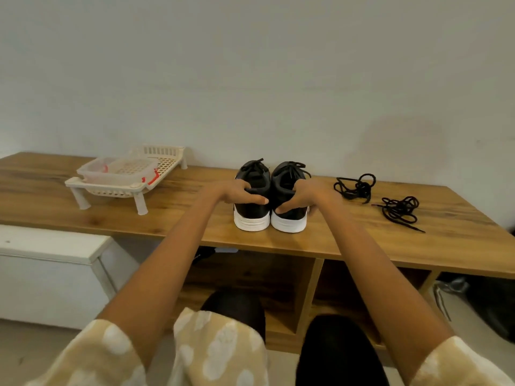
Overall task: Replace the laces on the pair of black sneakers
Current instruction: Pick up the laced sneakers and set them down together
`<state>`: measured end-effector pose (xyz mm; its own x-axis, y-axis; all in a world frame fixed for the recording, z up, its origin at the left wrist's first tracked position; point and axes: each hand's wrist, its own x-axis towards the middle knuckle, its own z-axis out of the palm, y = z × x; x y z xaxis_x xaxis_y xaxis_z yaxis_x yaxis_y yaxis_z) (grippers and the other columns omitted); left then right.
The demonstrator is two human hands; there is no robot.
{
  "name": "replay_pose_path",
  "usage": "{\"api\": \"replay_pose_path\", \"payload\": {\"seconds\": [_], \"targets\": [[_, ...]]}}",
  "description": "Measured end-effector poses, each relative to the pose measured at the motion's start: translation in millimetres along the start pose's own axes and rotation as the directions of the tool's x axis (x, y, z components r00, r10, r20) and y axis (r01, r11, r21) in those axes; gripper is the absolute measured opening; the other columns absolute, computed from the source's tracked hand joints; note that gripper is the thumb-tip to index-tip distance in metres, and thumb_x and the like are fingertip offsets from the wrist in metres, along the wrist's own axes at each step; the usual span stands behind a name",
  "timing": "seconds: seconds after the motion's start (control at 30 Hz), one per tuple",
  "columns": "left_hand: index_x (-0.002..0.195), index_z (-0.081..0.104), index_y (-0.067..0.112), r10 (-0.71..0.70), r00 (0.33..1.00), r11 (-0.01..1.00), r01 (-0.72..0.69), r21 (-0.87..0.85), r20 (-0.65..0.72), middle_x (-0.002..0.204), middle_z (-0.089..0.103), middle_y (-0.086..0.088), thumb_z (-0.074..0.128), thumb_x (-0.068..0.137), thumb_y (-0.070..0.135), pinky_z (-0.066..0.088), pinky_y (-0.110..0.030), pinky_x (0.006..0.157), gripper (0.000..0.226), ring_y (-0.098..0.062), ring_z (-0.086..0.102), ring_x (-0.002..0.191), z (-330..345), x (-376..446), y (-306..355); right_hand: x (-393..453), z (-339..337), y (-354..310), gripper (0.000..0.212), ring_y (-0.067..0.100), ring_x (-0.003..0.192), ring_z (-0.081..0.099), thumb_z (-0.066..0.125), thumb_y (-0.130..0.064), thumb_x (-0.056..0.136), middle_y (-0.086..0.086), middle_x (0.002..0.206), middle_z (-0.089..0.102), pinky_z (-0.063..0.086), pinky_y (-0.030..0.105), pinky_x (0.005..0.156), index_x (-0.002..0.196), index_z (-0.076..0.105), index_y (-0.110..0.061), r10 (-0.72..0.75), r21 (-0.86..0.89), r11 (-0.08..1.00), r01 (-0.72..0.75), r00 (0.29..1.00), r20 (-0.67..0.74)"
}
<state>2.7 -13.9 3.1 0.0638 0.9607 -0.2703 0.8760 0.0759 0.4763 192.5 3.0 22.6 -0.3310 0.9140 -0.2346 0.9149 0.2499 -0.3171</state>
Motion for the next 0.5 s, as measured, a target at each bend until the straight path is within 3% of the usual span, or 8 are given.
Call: {"api": "replay_pose_path", "payload": {"seconds": [0.13,0.27,0.4,0.5], "targets": [[0.122,0.050,0.017,-0.039,0.987,0.980,0.007,0.197,0.157,0.125,0.053,0.000,0.056,0.080,0.063,0.044,-0.030,0.093,0.063,-0.017,0.051,0.109,-21.4,10.6,10.9,19.7,-26.8,-3.4,0.076,0.025,0.090,0.062,0.075,-0.051,0.074,0.007,0.131,0.054,0.057,0.035,0.082,0.133,0.049,-0.010,-0.011,-0.123,0.991,0.044,0.967,0.256],[0.105,0.053,0.024,-0.044,0.988,0.931,-0.013,0.365,0.150,0.108,0.053,0.008,0.050,0.061,0.080,0.048,-0.032,0.088,0.072,-0.011,0.055,0.098,-29.6,10.7,8.7,34.5,-36.7,4.3,0.059,0.020,0.072,0.070,0.071,-0.069,0.062,-0.004,0.083,0.064,0.056,0.026,0.063,0.094,0.064,-0.020,-0.087,-0.311,0.927,0.211,0.926,0.368],[0.092,0.047,0.037,-0.089,0.983,0.917,0.019,0.399,0.158,0.099,0.042,0.014,0.038,0.046,0.088,0.048,-0.028,0.080,0.070,-0.005,0.050,0.085,-28.0,19.4,-0.5,49.7,-42.8,9.5,0.058,0.007,0.049,0.055,0.060,-0.080,0.058,-0.007,0.056,0.057,0.036,0.013,0.043,0.068,0.057,-0.024,-0.181,-0.395,0.837,0.379,0.873,0.453],[0.095,0.041,0.035,-0.135,0.966,0.910,0.033,0.413,0.219,0.094,0.031,0.019,0.046,0.058,0.084,0.043,-0.017,0.069,0.062,-0.004,0.047,0.081,-30.9,22.3,4.2,54.2,-49.3,1.6,0.060,0.008,0.042,0.038,0.059,-0.079,0.062,-0.004,0.050,0.045,0.030,0.015,0.040,0.064,0.048,-0.020,-0.224,-0.411,0.792,0.451,0.841,0.492]]}}
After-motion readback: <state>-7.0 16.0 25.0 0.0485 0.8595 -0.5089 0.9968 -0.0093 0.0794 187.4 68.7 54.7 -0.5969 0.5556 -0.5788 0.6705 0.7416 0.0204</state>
